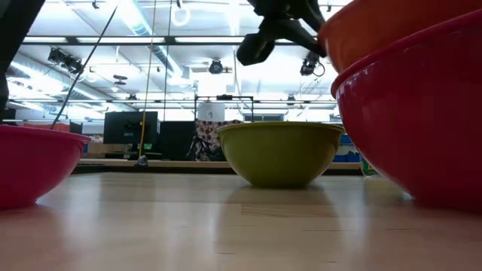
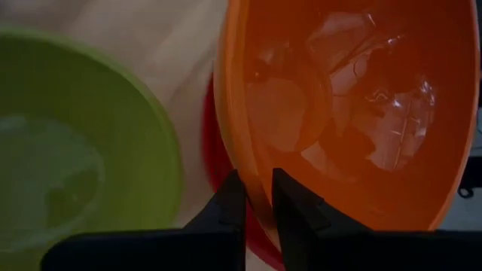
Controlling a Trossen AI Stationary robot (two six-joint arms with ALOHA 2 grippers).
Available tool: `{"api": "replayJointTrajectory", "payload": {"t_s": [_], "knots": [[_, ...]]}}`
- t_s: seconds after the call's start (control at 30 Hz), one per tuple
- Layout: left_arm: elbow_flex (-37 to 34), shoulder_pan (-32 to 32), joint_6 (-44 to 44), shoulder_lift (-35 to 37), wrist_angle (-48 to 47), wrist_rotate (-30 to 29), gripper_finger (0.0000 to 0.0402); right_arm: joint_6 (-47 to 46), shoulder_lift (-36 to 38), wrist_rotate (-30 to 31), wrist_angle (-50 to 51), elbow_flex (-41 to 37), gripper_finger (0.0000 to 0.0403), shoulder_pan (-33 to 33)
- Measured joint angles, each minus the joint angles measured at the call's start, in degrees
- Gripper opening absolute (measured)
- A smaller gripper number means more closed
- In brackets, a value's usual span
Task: Nest bowls inside each other by size order
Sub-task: Stack the orange bowl on top of the red bowl
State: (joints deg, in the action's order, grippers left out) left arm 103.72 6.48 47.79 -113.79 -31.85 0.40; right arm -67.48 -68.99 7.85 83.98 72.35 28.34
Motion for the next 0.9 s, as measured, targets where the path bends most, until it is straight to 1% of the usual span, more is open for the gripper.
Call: {"api": "replayJointTrajectory", "payload": {"t_s": [0.33, 0.53, 0.77, 0.9], "knots": [[-0.2, 3.8, 2.6, -1.0, -0.7, 0.7, 0.0042, -3.7, -1.5, 1.1, -10.2, -6.5, 0.0073, 9.1], [-0.2, 4.6, 2.3, -3.8, 3.4, 1.0, 0.0042, -6.5, -2.6, -1.1, -13.9, -10.5, 0.0093, 12.7], [-0.1, 4.6, -1.3, -6.9, 6.5, 0.7, 0.0041, -12.2, -3.0, -1.4, -17.8, -15.7, 0.0098, 16.2], [-0.1, 4.6, -3.4, -7.1, 6.8, 0.5, 0.0041, -13.9, -3.0, -1.1, -21.4, -19.4, 0.0098, 16.6]]}}
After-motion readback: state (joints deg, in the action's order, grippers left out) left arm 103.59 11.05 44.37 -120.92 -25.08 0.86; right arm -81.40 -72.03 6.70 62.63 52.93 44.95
